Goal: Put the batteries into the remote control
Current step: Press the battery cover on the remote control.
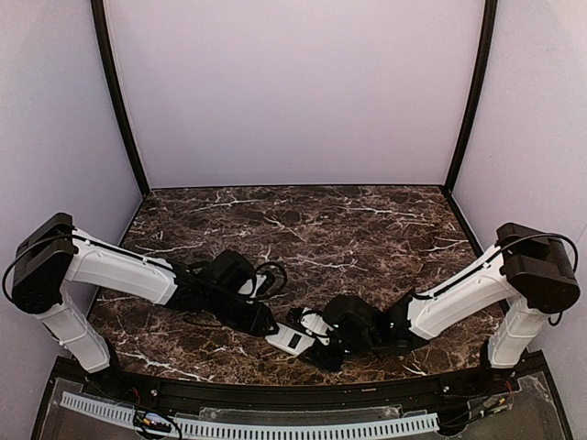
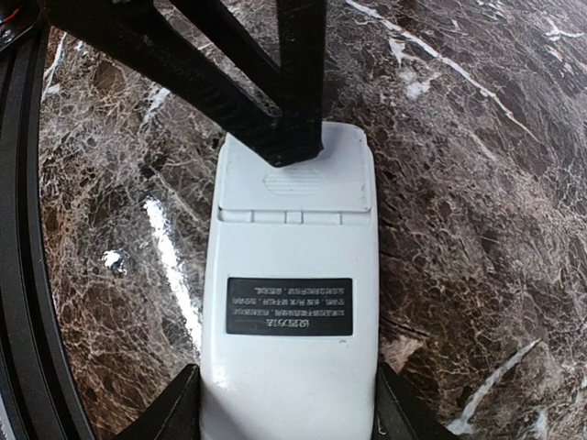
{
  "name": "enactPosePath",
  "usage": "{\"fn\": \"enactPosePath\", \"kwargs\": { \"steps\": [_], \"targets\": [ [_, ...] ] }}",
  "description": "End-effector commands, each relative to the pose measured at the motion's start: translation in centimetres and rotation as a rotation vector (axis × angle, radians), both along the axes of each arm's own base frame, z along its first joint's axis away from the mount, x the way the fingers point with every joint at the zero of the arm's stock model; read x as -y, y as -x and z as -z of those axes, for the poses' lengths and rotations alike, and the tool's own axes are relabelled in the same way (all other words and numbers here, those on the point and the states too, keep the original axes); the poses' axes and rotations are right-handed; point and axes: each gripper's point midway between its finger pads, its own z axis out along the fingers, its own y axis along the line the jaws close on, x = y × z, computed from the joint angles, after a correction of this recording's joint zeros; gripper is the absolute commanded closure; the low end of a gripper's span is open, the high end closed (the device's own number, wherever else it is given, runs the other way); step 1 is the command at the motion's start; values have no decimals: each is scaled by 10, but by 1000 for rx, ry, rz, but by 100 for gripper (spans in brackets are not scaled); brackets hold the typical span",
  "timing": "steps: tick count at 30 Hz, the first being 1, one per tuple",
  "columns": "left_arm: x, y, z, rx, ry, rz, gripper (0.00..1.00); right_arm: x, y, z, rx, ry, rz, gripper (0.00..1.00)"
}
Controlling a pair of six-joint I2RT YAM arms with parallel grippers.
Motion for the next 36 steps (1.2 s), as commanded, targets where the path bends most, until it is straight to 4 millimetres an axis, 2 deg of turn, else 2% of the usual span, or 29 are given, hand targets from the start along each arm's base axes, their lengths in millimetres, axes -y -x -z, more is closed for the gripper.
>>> {"fn": "enactPosePath", "kwargs": {
  "steps": [1,15,21,36],
  "targets": [
    [4,3,3,-16,7,9,63,6,1,15,-21,42,17,100],
    [3,11,14,-41,-32,36,82,6,0,15,-19,41,21,100],
    [2,19,24,-76,-58,51,83,7,-2,14,-13,34,33,100],
    [-19,30,55,-132,-167,48,82,9,0,15,-13,22,30,100]
  ]
}}
